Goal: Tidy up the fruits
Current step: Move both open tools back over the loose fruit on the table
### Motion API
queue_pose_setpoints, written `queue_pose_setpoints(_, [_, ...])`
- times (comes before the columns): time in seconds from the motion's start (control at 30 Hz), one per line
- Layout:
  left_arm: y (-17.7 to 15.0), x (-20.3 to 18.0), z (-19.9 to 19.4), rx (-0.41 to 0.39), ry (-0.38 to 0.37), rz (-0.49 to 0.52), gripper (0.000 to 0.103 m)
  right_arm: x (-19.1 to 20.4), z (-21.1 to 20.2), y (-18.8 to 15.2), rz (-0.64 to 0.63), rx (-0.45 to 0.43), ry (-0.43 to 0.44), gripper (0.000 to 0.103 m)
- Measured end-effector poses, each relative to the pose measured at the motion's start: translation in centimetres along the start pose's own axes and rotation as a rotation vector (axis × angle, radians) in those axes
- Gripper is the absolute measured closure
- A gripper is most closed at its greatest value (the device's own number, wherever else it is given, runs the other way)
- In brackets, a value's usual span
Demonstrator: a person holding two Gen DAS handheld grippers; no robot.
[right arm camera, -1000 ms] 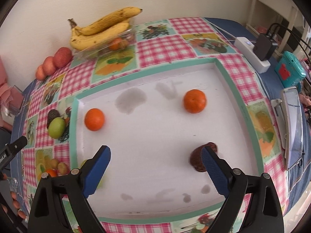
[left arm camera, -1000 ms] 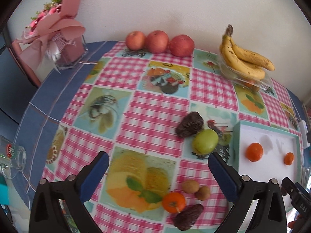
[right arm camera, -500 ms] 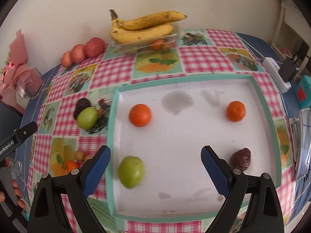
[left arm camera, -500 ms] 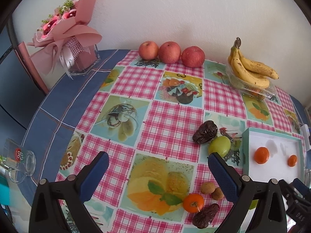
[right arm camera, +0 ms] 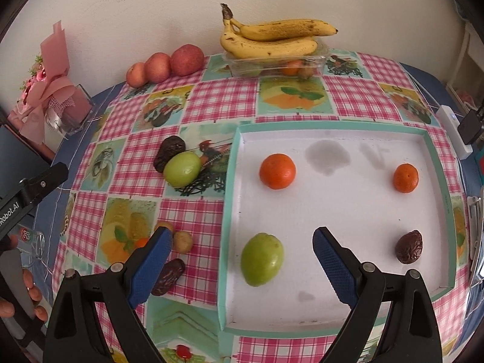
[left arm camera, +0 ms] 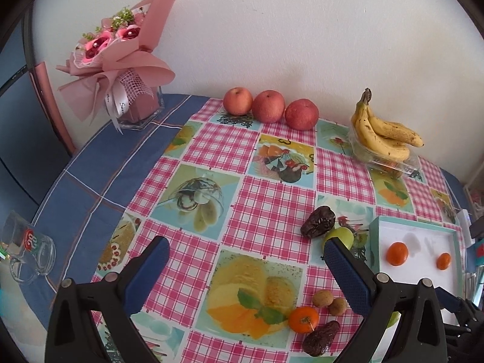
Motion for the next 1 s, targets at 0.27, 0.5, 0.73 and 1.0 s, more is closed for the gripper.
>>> queue_pose_setpoints(0.27, [-0.5, 1.2, -0.9, -0.017, -0.040, -0.026, 0.000, 1.4, -0.6, -0.6, -0.024, -0.010, 0.022, 0.009])
queue_pose_setpoints(0.5, [-1.5, 0.6, -0.7, 0.029, -0.100, -0.022, 0.000, 2.6, -0.8, -1.0, -0.043, -0.007, 0.052, 0.009])
queue_pose_setpoints(0.73, [-2.1, 0.8, 0.6, 0.087, -0.149, -0.072, 0.001, 3.4, 0.2, -1.4, -0.070, 0.028, 0.054, 0.015])
queue_pose_setpoints(1.0, [-3.3, 1.1, 3.1, 0.193, -0.126, -0.090, 0.004, 5.2, 1.6, -2.3, -0.127, 0.080, 0.058, 0.016])
Point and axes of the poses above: each gripper's, at about its wrist camera, not at the fingertips, and z roughly the way its jaws point, x to its left, y to its top, the point moved 8 cm from there along z, roughly the way its jaws point, and after that the axes turned 9 degrees about x, right-handed, at the moved point
